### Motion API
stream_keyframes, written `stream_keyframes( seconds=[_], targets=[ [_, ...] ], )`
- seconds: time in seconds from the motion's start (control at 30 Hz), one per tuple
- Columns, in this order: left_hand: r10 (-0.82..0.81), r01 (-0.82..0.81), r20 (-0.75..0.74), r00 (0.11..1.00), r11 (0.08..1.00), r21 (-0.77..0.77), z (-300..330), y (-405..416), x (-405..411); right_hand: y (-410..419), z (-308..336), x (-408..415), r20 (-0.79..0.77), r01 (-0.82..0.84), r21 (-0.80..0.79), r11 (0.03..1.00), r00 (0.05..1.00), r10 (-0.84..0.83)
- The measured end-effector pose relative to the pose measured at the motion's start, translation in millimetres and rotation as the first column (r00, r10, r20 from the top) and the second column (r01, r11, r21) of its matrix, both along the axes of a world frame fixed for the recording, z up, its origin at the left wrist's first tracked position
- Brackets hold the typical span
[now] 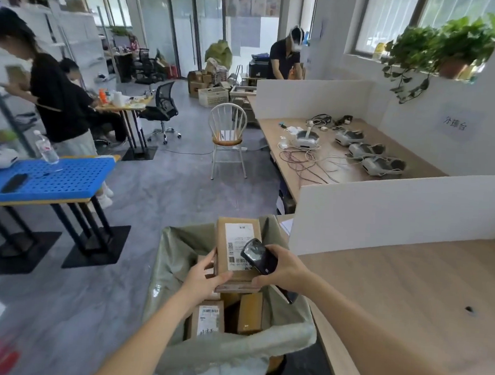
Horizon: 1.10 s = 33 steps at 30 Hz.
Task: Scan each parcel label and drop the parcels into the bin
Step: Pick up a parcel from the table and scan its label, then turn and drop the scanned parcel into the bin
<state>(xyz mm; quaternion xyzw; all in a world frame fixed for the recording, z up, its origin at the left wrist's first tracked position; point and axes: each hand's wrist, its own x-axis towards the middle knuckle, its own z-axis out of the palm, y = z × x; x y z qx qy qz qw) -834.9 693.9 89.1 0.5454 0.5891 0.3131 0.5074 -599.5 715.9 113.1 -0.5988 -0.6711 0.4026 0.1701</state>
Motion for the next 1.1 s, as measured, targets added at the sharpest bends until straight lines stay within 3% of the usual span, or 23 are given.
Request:
stream_keyframes(
  seconds=[0.53, 0.87, 1.1],
  targets=[
    [0.125, -0.124, -0.017, 0.992, 0.943, -0.309, -149, 49, -39, 69, -149, -40, 0.092, -0.091, -0.286, 0.954, 0.988, 0.121],
    [0.162, -0.225, -0.169, 0.972, 0.851, -0.474, -185, 13, -76, 55, -204, -90, 0.107, -0.237, -0.395, 0.888, 0.948, 0.301],
    [0.209, -0.295, -0.239, 0.948, 0.859, -0.418, -178, 20, -75, 55, -196, -86, 0.123, -0.265, -0.336, 0.904, 0.939, 0.321]
  ],
)
